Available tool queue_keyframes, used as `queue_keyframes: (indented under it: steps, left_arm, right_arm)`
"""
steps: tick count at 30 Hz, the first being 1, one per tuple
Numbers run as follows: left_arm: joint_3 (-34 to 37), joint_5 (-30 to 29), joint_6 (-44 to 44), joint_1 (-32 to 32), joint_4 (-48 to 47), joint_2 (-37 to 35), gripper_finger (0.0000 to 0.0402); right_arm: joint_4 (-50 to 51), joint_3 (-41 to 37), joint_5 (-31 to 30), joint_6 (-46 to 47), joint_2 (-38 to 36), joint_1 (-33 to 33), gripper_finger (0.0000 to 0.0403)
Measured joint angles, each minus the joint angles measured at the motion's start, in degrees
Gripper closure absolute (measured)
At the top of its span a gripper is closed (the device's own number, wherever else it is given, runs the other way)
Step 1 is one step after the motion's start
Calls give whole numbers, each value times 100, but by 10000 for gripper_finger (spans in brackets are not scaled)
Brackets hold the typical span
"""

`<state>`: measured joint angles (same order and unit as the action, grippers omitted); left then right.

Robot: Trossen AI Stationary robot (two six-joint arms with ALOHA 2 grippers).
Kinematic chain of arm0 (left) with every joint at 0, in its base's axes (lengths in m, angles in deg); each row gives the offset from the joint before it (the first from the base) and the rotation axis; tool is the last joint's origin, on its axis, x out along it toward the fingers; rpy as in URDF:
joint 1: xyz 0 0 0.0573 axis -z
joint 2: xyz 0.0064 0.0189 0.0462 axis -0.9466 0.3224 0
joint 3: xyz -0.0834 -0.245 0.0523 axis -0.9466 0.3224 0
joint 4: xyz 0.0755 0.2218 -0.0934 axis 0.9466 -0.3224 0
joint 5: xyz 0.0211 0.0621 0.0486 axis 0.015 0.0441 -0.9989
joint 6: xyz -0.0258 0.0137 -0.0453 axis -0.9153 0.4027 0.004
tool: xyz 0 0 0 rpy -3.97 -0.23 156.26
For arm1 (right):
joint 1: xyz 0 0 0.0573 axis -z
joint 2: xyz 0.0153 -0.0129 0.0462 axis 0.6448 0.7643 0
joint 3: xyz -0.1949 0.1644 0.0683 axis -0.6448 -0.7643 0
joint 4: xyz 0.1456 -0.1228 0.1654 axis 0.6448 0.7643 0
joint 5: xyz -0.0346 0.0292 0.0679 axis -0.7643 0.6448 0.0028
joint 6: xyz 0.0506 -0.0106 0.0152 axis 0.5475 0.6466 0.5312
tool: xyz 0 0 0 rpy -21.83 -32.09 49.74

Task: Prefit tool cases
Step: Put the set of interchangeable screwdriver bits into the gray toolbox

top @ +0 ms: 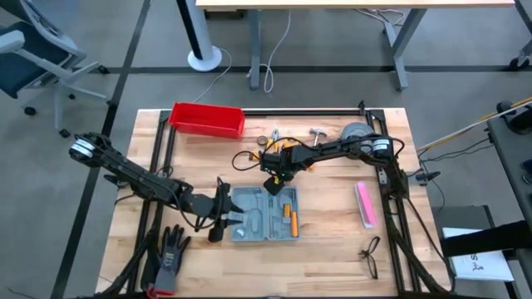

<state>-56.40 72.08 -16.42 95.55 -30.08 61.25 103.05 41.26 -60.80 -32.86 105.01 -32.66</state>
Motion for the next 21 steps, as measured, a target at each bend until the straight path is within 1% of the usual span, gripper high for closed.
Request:
queue_keyframes:
  steps: [3,8,11,21]
  left_arm:
    - [19,0,-29,0,20,0,239]
    - [24,0,-36,9,28,0,239]
    - [24,2,-36,9,24,0,239]
    - [24,2,-37,9,2,0,239]
  right_arm:
    - [38,-2,-29,-153,2,1,252]
    - [103,1,-145,-175,4,-1,317]
    - [167,98,-134,-321,0,-1,347]
    - [1039,712,-169,-649,-44,-23,373]
